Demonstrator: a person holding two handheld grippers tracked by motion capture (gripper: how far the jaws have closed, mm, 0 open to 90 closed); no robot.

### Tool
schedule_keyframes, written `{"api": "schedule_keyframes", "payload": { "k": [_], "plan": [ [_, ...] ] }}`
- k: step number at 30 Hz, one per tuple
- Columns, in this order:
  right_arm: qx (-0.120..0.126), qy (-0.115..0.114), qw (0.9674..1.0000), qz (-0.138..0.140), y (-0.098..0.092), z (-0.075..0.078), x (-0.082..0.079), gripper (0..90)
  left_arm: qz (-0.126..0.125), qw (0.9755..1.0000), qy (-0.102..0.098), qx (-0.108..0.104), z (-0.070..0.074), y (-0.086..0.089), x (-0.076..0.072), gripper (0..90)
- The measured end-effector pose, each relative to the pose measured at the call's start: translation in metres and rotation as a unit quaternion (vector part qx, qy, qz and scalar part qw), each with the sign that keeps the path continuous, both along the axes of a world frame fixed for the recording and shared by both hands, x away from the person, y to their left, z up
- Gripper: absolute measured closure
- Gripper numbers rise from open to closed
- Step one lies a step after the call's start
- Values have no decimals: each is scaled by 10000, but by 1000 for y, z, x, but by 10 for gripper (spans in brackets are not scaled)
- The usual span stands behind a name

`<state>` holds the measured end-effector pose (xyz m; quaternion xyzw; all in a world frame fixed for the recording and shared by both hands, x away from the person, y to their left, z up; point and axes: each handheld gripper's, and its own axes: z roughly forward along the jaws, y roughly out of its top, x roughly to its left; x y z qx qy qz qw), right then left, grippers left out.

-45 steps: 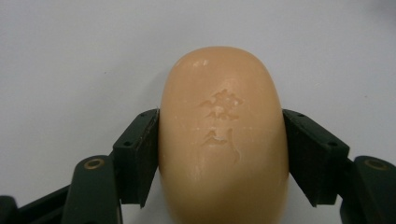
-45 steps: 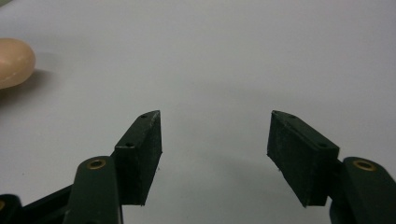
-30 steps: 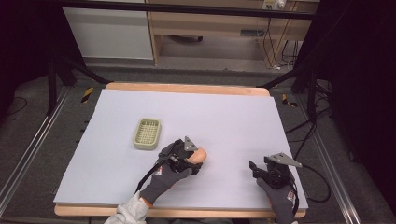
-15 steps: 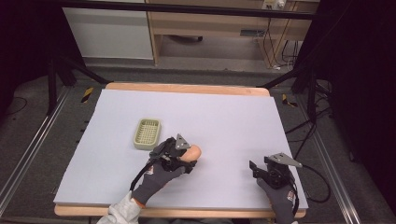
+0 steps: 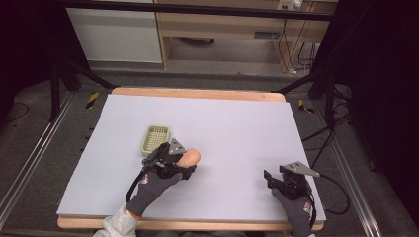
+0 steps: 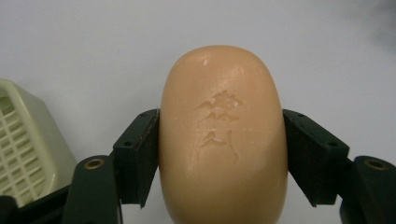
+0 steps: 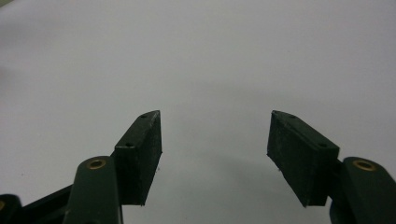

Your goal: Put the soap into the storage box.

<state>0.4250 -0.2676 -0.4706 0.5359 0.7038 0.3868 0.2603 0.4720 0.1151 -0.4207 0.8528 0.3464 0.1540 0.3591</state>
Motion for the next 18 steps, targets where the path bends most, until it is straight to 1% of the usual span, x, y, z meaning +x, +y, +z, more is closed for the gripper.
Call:
{"api": "schedule_keyframes", "payload": {
  "k": [1, 2, 13, 16, 17, 18],
  "plan": [
    [0, 0, 10000, 0, 0, 0, 0, 354, 0, 10000, 0, 0, 0, 0, 0, 317],
    [13, -5, 10000, 8, 0, 0, 0, 355, 48, 10000, -11, -30, 1, 4, 0, 318],
    [12, -9, 10000, 29, 0, 0, -1, 351, 287, 9995, -95, -118, 7, 23, 4, 317],
    [-7, -20, 10000, 20, 0, 0, -1, 349, 409, 9989, -136, -172, 12, 32, 7, 317],
    [-7, -20, 10000, 20, 0, 0, -1, 349, 409, 9989, -136, -172, 12, 32, 7, 317],
    [-12, -20, 10000, 12, 0, 0, -1, 349, 466, 9986, -167, -186, 13, 34, 8, 318]
  ]
}}
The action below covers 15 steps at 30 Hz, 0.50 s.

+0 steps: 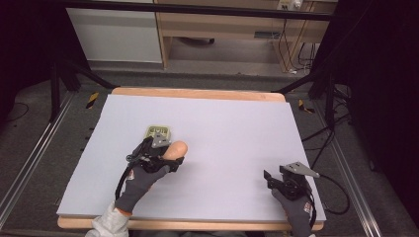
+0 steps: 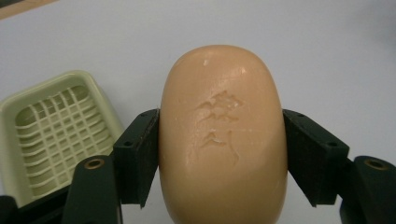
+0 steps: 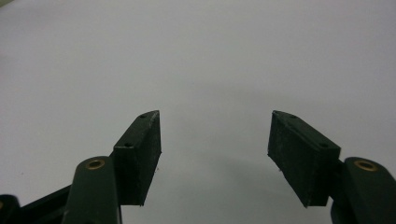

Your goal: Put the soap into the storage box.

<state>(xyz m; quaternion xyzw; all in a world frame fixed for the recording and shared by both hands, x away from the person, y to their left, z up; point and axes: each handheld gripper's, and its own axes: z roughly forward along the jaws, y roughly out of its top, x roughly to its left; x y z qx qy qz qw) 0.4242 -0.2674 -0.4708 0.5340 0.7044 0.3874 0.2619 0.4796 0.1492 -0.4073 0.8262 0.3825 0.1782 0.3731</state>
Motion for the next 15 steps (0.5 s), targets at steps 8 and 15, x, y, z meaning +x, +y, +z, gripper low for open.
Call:
{"api": "schedule_keyframes", "payload": {
  "k": [8, 15],
  "plan": [
    [-1, -1, 10000, 0, 0, 0, 0, 348, 179, 9998, -53, -10, 5, 10, 6, 317],
    [21, 14, 10000, 14, 1, 0, 0, 348, 301, 9995, -80, -32, 5, 14, 13, 318]
  ]
}}
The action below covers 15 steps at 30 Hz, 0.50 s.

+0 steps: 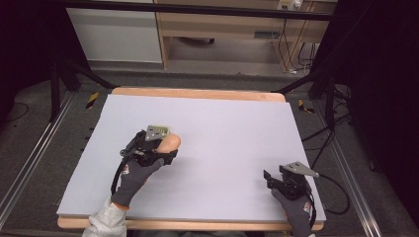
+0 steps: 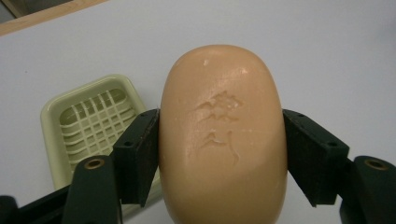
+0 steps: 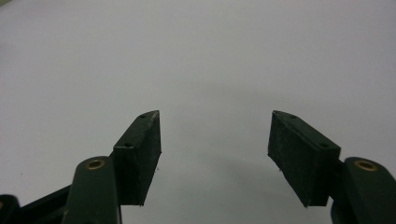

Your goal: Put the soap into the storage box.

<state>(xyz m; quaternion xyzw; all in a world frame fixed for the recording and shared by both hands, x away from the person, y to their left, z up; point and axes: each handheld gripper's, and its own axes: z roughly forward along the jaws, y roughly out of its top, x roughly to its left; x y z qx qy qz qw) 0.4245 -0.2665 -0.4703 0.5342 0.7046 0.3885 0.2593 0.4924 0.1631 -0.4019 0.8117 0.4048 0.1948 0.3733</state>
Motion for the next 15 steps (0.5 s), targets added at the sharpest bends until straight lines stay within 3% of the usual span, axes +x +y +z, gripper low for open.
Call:
{"api": "schedule_keyframes", "payload": {
  "k": [15],
  "plan": [
    [-60, -26, 10000, 13, 1, 0, 1, 349, 268, 9996, 34, 36, 0, 13, 17, 318]
  ]
}}
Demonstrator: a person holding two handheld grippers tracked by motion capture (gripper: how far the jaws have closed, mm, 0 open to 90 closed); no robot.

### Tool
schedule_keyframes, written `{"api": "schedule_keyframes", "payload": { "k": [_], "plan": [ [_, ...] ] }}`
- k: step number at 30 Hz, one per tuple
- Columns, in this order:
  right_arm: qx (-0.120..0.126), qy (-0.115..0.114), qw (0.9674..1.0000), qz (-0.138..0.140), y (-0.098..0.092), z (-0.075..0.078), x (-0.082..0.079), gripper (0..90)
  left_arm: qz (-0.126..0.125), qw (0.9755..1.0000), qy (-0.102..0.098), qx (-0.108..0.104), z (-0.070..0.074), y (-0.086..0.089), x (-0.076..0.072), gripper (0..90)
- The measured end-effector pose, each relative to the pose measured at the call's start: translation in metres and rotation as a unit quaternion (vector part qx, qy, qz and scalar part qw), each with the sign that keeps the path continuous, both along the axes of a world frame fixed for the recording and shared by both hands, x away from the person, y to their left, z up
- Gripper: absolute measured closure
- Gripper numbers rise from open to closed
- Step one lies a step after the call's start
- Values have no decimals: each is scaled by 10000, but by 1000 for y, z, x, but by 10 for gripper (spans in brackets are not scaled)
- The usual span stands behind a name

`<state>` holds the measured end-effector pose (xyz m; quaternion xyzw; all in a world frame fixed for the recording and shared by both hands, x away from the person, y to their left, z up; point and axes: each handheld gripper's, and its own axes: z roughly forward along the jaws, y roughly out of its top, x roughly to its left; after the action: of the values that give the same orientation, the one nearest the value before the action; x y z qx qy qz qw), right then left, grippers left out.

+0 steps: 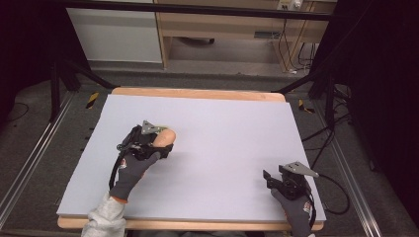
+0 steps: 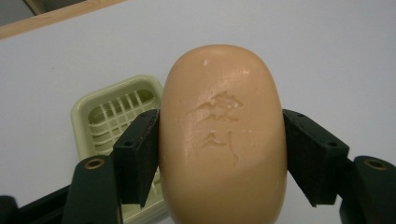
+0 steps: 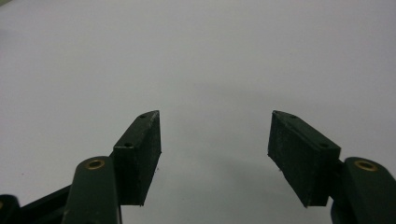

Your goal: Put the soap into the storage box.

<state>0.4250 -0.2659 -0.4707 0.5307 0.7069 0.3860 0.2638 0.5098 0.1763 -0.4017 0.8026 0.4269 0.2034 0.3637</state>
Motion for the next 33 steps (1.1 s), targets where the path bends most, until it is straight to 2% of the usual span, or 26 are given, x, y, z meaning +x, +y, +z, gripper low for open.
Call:
{"api": "schedule_keyframes", "payload": {
  "k": [6, 14, 15, 25, 33],
  "plan": [
    [-4, 5, 10000, -9, 0, 0, 0, 348, 72, 9999, 45, 88, -4, 3, 8, 318],
    [8, 15, 10000, -13, 1, 0, 0, 348, 231, 9996, 102, 82, -9, 9, 18, 318],
    [8, 12, 10000, -14, 1, 0, 0, 349, 310, 9995, 94, 60, -11, 11, 19, 318],
    [-24, 3, 10000, 33, 2, -1, 1, 348, 406, 9991, 100, 26, -15, 13, 29, 318],
    [29, 17, 10000, 33, 2, 0, 0, 348, 534, 9984, 157, 85, -21, 19, 33, 318]
  ]
}}
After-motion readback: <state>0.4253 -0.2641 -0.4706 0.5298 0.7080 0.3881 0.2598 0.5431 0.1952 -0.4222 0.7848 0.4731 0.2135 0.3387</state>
